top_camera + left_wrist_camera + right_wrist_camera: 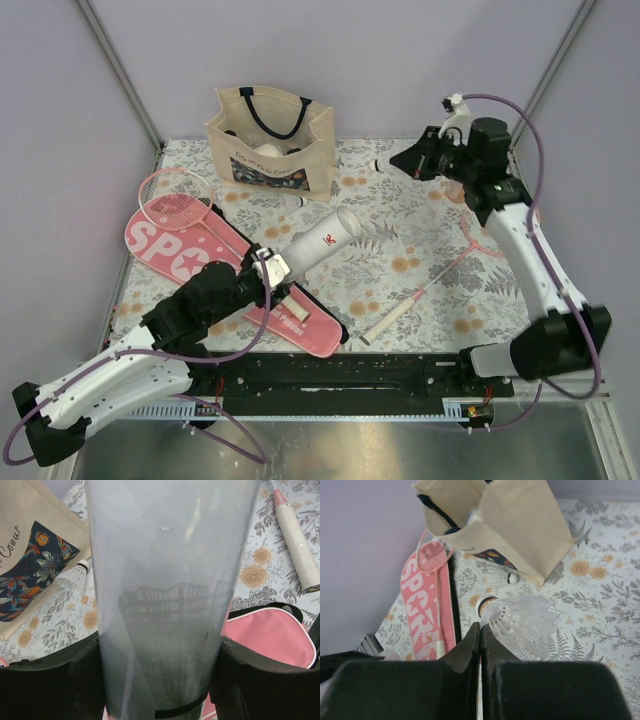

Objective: Pack up the badminton gear

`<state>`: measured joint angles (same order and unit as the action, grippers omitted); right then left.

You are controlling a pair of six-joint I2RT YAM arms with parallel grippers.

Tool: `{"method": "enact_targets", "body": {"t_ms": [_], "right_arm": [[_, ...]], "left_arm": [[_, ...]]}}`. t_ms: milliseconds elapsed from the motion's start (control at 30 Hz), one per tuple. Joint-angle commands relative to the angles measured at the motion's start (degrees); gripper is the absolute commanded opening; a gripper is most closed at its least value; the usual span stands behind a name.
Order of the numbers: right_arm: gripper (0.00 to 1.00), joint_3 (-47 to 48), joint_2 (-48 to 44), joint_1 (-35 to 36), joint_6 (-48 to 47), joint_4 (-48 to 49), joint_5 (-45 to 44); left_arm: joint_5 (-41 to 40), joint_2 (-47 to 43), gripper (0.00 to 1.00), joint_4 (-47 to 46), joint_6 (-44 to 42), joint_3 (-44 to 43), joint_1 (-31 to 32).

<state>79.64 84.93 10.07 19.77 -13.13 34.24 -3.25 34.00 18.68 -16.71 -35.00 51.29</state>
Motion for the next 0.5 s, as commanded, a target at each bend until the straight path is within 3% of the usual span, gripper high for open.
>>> {"method": "enact_targets", "body": {"t_ms": [0, 167, 467], "right_arm": [[0.00, -5.09, -13.97, 0.92, -1.66, 0.29, 0.21], [0.00, -8.01, -22.86, 3.82, -1.40, -1.54, 3.46], [0.00, -6.43, -25.69, 10.84, -4.38, -9.98, 7.68]], "left_arm": [[-2.20, 1.24, 0.56, -2.42, -0.34, -1.21, 0.04], [-2.64, 2.56, 0.55, -1.80, -0.34, -1.91, 0.04], [-2.38, 2.83, 0.55, -1.54, -0.34, -1.91, 0.04]]}}
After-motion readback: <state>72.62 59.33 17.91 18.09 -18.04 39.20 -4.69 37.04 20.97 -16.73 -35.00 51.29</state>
